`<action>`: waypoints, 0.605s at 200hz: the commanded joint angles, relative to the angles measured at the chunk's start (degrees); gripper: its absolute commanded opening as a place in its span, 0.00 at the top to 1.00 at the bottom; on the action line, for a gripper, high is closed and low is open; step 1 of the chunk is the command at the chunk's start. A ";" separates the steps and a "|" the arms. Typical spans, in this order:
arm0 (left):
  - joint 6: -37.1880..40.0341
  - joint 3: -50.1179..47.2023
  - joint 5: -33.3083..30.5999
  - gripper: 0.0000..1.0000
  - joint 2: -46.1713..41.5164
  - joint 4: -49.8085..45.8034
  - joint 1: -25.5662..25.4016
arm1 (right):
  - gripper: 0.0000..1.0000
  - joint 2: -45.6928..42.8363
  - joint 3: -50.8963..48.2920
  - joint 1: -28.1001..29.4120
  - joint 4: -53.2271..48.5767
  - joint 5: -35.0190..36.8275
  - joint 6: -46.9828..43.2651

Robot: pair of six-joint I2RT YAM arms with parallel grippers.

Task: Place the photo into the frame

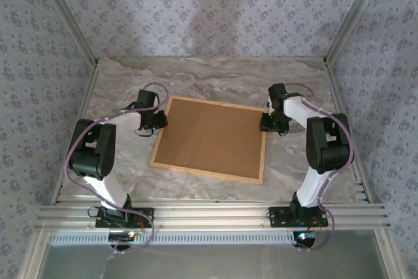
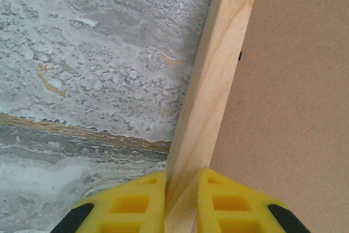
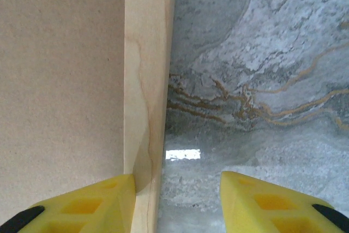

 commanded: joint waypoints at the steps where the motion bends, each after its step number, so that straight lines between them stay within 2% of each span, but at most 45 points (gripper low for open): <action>1: -0.43 -2.06 -1.22 0.83 3.94 -4.50 -0.10 | 0.54 -1.49 -0.09 0.32 -3.09 0.35 -0.91; 121: -0.16 -2.15 -0.67 0.83 4.47 -4.09 -0.11 | 0.54 3.08 -0.63 1.46 1.54 -2.90 0.59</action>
